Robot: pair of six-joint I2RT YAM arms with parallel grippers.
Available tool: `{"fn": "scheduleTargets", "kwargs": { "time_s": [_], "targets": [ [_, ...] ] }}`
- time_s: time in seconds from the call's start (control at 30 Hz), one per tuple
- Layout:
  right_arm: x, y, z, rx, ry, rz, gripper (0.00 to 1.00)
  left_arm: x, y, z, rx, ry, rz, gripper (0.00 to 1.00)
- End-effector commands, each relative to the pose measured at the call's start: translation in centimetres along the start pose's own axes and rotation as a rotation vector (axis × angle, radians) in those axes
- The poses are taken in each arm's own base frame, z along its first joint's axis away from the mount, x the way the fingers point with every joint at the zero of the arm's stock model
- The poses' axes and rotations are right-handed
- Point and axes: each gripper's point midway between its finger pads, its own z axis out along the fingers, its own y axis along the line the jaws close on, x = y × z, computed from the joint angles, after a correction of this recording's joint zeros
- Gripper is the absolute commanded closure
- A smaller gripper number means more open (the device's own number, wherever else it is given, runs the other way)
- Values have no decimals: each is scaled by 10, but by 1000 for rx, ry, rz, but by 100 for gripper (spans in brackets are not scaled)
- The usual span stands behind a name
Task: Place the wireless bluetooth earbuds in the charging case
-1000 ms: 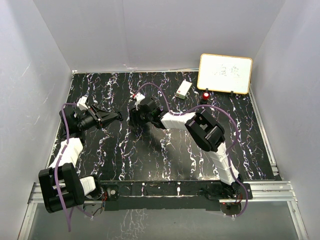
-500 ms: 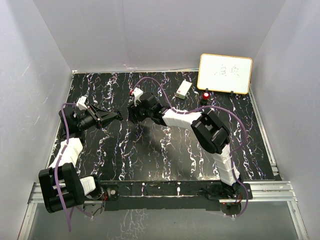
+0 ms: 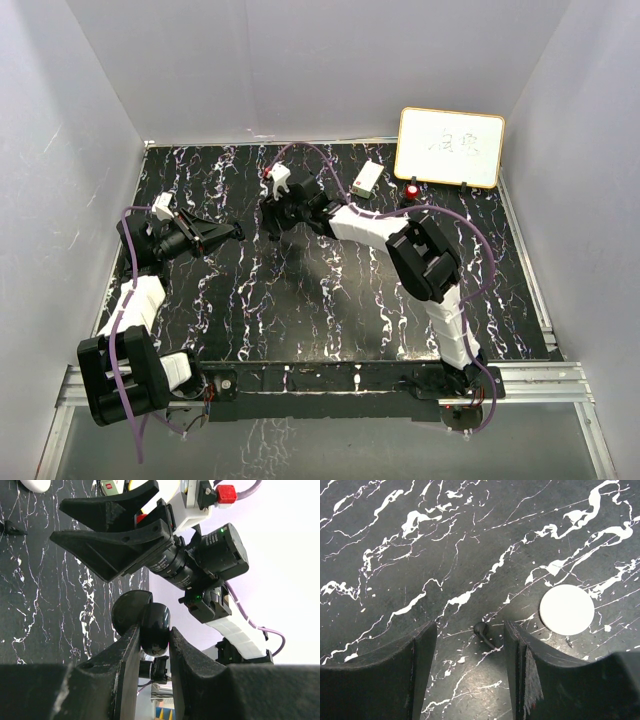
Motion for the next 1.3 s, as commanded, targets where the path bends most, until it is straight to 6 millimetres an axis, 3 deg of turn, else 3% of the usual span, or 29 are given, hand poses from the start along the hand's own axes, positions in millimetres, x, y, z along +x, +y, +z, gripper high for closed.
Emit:
{"fn": "scheduleTargets", "kwargs": {
  "time_s": [0.0, 0.63, 1.27],
  "targets": [
    [-9, -3, 4, -63, -17, -5, 46, 3, -11, -4, 28, 20, 5, 100],
    [19, -6, 13, -110, 65, -65, 45, 1, -12, -3, 29, 18, 7, 100],
    [34, -10, 30, -107, 117, -128, 48, -3, -16, -3, 31, 17, 11, 100]
  ]
}}
